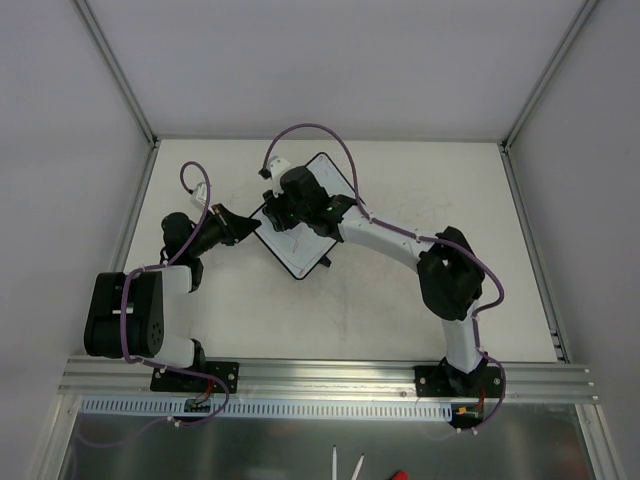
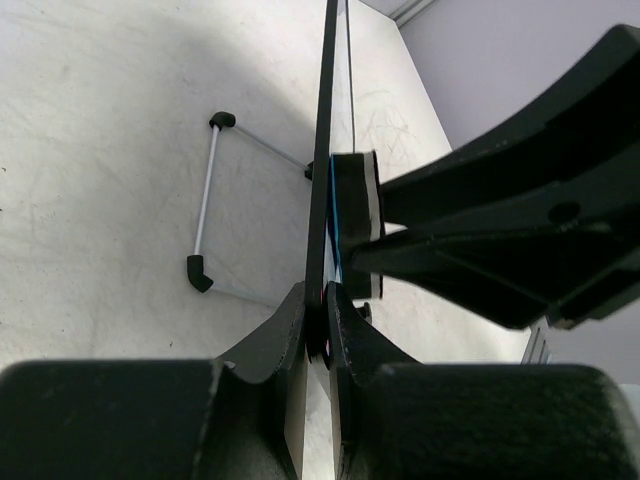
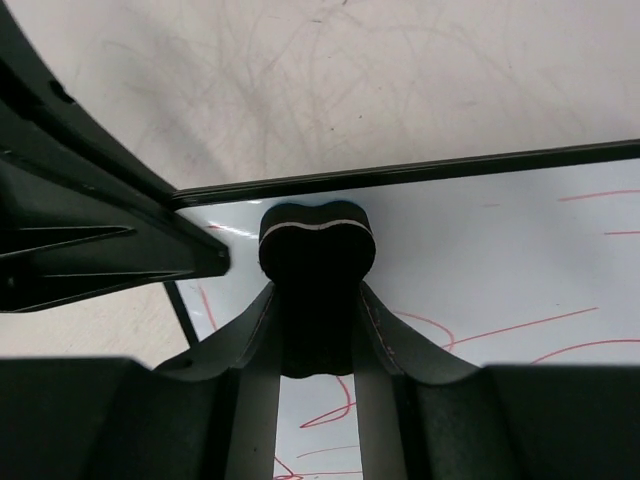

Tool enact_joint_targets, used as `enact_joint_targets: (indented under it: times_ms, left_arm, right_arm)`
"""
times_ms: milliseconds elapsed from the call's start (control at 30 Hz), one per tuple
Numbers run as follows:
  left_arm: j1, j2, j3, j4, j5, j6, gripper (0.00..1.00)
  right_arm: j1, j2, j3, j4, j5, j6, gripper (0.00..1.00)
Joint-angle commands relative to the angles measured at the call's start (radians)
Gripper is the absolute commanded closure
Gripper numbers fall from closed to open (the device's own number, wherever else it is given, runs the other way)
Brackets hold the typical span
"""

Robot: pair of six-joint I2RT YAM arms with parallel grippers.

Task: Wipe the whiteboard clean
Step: Hold the whiteboard at the whiteboard stand.

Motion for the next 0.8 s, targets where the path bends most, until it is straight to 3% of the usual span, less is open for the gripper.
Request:
enact_joint_targets:
  times_ms: [0,400,767]
  left_arm:
    - [-0.01,-0.024,0.027,0.043,0.005,0.071,1.0]
    - [-0.01,-0.031,0.027,0.032,0.005,0.079,1.0]
    - [-0.01,-0.027,0.03,0.025,0.004,0.082,1.0]
  right_arm:
    - [-0.088,0.024,0.01,-0.071,0.07,0.016,1.0]
    - [-0.205,0.086,0.138,-0.142,0.078,0.002,1.0]
    - [-0.233,0.125,0.222,-0.174,0.068,-0.045,1.0]
